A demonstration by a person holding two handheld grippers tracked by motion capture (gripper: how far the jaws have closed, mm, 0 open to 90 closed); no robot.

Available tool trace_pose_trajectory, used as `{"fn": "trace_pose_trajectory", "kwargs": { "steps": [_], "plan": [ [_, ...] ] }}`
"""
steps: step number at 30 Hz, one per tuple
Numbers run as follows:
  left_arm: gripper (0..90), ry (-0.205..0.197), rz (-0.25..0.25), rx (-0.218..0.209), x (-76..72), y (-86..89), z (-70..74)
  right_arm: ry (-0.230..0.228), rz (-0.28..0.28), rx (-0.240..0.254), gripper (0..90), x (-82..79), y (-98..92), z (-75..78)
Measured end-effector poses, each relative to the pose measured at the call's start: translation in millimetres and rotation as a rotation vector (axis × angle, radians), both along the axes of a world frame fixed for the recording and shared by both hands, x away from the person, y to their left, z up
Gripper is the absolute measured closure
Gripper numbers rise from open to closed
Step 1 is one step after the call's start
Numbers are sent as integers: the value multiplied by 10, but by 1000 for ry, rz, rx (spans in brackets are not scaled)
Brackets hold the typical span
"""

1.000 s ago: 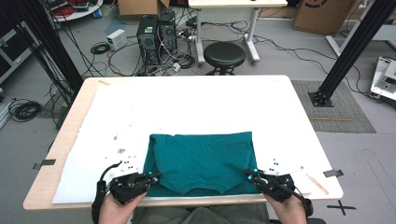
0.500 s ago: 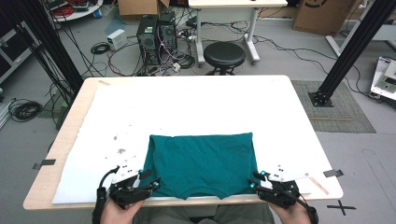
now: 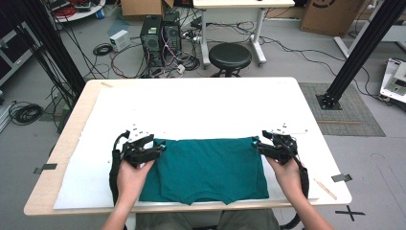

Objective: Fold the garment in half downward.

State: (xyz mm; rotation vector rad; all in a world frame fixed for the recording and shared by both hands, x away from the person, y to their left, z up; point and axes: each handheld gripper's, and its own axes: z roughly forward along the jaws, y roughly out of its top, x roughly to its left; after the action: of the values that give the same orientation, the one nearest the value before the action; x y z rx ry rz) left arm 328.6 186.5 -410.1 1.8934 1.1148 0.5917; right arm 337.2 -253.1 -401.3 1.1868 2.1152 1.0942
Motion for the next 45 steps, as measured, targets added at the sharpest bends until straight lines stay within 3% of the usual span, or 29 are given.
{"fn": "trace_pose_trajectory", "kwargs": {
  "steps": [2, 6, 10, 11, 13, 15, 17, 21, 25, 27, 30, 33, 36, 38, 43, 45],
  "plan": [
    [478, 11, 26, 33, 120, 1, -77, 5, -6, -10, 501, 62, 9, -24],
    [538, 50, 41, 75, 240, 24, -191, 74, -8, -29, 562, 249, 38, -142],
    [705, 65, 1, 107, 259, 35, -235, 127, 48, -46, 823, 348, 30, -234],
    [731, 64, -3, 108, 259, 33, -237, 130, 52, -43, 842, 356, 16, -237],
    [730, 60, -4, 88, 251, 55, -228, 121, 71, -19, 856, 367, -50, -230],
    [673, 42, 8, 59, 250, 109, -216, 114, 99, 14, 828, 380, -149, -216],
    [571, 39, 11, -23, 275, 169, -214, 122, 93, 29, 722, 406, -252, -205],
    [459, 42, 6, -48, 316, 172, -224, 131, 72, 102, 533, 451, -331, -202],
    [434, 100, 8, -28, 365, 154, -292, 177, 76, 38, 490, 494, -201, -276],
    [425, 124, 25, -22, 388, 165, -319, 196, 78, 4, 512, 532, -178, -328],
    [462, 162, 25, -15, 425, 204, -362, 246, 120, 14, 590, 603, -200, -389],
    [531, 166, -4, -46, 432, 231, -387, 280, 158, 35, 710, 623, -228, -412],
    [743, 173, -64, -82, 437, 231, -401, 276, 181, 10, 841, 620, -238, -408],
    [810, 164, -70, -58, 435, 215, -395, 271, 190, -3, 868, 622, -259, -399],
    [833, 140, -57, -57, 432, 167, -377, 248, 166, -36, 881, 625, -322, -345],
    [836, 121, -53, -80, 442, 145, -361, 235, 151, -57, 882, 640, -354, -318]
  ]
}}
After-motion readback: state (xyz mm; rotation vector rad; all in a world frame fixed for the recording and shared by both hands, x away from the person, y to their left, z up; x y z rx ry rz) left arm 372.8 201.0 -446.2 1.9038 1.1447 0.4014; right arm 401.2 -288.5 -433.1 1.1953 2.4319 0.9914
